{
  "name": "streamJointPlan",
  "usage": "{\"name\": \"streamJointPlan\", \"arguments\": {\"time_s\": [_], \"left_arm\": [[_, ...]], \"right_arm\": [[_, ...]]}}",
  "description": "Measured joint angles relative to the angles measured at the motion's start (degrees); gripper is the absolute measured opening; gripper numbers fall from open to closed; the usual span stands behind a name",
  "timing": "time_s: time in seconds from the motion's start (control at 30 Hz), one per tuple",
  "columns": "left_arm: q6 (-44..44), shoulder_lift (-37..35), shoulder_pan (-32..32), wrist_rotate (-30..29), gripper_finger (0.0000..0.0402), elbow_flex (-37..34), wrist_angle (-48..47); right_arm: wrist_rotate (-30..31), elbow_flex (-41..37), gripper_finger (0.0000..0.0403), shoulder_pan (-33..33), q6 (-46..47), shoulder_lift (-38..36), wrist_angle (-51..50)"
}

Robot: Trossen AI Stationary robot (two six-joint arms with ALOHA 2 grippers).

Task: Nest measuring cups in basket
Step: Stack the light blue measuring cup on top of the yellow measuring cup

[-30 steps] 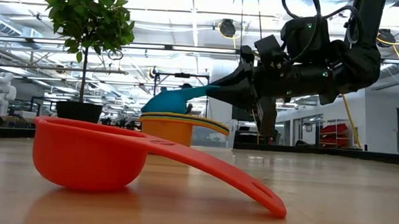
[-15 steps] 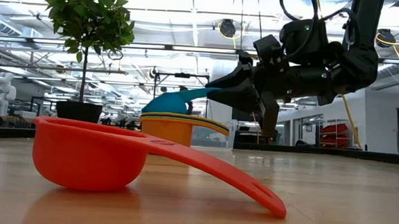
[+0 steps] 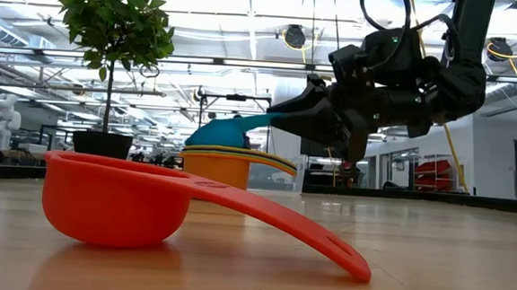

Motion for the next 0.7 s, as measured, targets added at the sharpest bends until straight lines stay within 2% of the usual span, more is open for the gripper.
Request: {"name": "streamJointPlan", "arguments": {"time_s": [0.47, 0.7], "left_arm": [[-0.16, 0.00, 0.00, 0.00, 0.0198, 0.00, 0.00], [-0.30, 0.00, 0.00, 0.00, 0.0198, 0.00, -0.61]], "right_arm": [[-0.10, 0.00, 0.0137, -0.19, 6.72, 0.00, 0.00], [-0.05, 0.00, 0.0137, -0.19, 13.15, -0.02, 0.02]]}}
